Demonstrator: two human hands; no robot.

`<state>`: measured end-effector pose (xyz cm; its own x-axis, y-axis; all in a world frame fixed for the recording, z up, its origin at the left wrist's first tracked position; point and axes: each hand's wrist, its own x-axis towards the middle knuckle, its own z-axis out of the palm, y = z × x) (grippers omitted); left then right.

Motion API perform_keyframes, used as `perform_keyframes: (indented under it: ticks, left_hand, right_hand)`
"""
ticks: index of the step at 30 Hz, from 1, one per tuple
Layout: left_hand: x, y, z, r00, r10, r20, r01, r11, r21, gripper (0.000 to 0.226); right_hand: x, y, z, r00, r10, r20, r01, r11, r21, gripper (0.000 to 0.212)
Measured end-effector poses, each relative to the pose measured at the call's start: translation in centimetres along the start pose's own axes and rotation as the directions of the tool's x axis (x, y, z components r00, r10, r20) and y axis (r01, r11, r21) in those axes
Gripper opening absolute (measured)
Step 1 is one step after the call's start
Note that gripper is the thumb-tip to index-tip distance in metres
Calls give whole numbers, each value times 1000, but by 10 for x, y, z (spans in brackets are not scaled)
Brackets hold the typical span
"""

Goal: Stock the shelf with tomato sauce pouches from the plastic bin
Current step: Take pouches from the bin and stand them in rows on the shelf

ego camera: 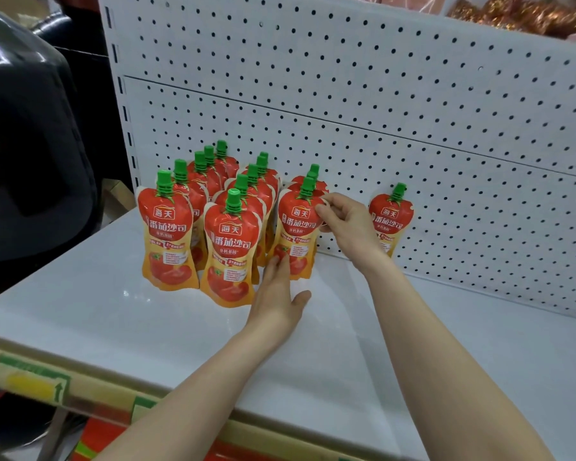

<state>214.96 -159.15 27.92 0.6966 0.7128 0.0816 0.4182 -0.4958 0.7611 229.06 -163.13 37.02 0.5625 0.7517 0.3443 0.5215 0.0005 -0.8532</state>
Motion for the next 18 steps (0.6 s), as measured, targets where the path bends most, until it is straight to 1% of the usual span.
perform_keyframes:
  ticks: [4, 7, 9, 13, 15, 18]
  left_hand:
    - [0, -1, 1, 1000, -6, -2, 5, 1000, -16, 76]
    - [0, -2, 0, 1000, -8, -17, 8, 1000, -22, 74]
    - [-3, -1, -3, 998, 33, -55, -35, 998, -45, 71]
    - [-15, 10, -8, 975, 141, -174, -162, 980, -118, 57]
    - [-26, 21, -8, 967, 167, -191, -201, 964, -173, 52]
    - [-54, 45, -1, 962, 214, -171, -255, 928, -271, 44]
  right_hand:
    - [-1, 2, 2, 1000, -3, 8, 3, 1000, -17, 16]
    - [-3, 2, 0, 1000, 21, -16, -22, 998, -59, 9]
    - [-9, 1, -5, 998, 16, -66, -23, 993, -114, 13]
    - [-42, 4, -28, 989, -10, -151, -23, 976, -217, 24]
    - [-70, 6, -45, 985, -35, -169, -17, 955, -297, 24]
    - [-127, 11, -75, 982, -80, -173, 1, 909, -417, 23]
